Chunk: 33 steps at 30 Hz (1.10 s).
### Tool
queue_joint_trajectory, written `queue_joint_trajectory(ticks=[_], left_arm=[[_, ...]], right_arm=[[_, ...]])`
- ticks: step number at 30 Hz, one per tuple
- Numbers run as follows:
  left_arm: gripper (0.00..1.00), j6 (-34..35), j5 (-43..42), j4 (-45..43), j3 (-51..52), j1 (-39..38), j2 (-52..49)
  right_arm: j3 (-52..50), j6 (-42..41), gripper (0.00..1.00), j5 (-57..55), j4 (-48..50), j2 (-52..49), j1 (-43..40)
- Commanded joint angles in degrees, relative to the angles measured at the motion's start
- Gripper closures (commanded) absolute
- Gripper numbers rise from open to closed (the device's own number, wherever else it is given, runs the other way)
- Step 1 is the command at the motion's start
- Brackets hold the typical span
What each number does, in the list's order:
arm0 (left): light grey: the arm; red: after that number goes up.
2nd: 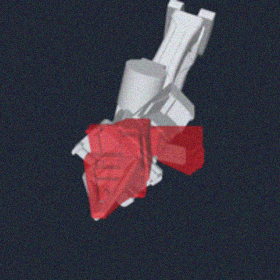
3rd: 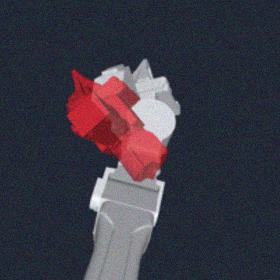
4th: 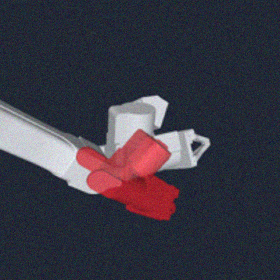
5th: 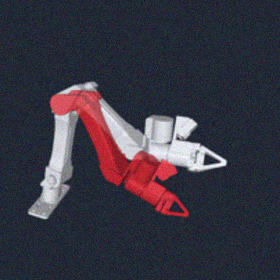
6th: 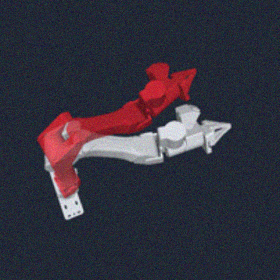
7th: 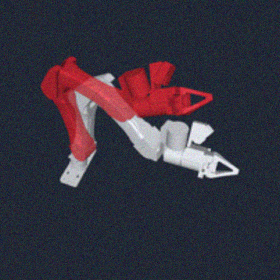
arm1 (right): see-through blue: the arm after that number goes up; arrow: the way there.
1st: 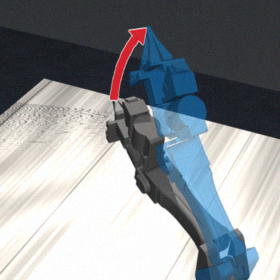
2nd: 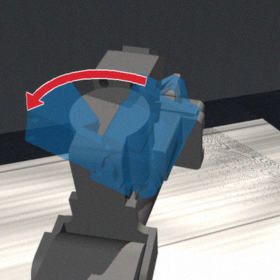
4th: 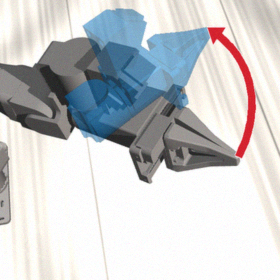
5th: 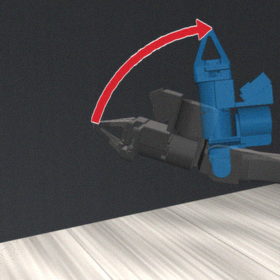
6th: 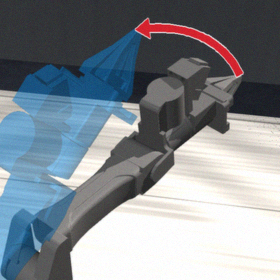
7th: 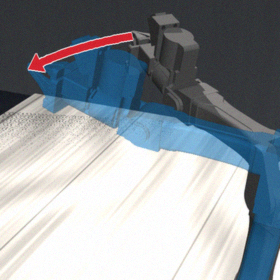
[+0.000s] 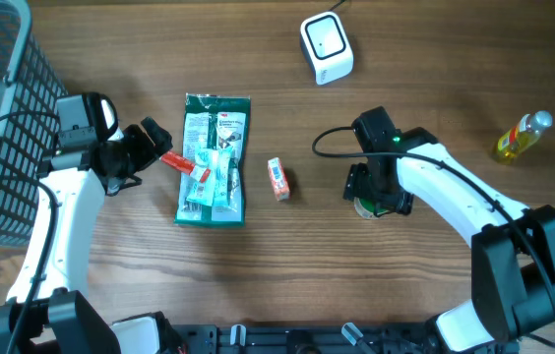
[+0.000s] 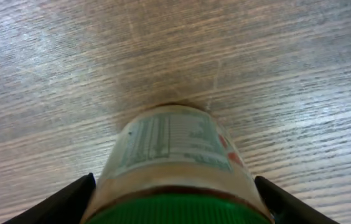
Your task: Scan the item barcode
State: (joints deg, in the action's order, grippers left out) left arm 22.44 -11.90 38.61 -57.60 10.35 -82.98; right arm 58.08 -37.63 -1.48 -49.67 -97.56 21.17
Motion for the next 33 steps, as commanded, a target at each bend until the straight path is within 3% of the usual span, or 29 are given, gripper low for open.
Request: queue_joint_trajectory(ticks=[1, 15, 23, 25, 31, 33], left_arm=[[0.0, 0.5, -0.3, -0.2, -0.6, 0.0, 0.4], [0.0, 0.5, -0.3, -0.2, -0.6, 0.0, 0.4], [0.0, 0.5, -0.3, -0.2, -0.6, 0.0, 0.4], [0.0, 0.5, -0.3, -0.2, -0.6, 0.0, 0.4], [0.0, 0.5, -0.3, -0.2, -0.6, 0.0, 0.4], [0.0, 0.5, -0.3, -0.2, -0.6, 0.0, 0.4]], right_arm=[[-1.4, -2.0, 0.21, 0.3, 1.2, -0.5, -0.1], [-4.2, -1.4, 0.24, 1.7, 6.4, -0.5, -0.1], [-1.0, -0.9, 0.39, 3.3, 2.6, 0.3, -0.6], [2.9, -0.6, 0.44, 7.8, -2.3, 1.4, -0.9], [8.6, 1.4, 0.39, 39.5, -8.6, 3.7, -1.0], [8.6, 1.4, 0.43, 47.3, -10.4, 3.7, -1.0]])
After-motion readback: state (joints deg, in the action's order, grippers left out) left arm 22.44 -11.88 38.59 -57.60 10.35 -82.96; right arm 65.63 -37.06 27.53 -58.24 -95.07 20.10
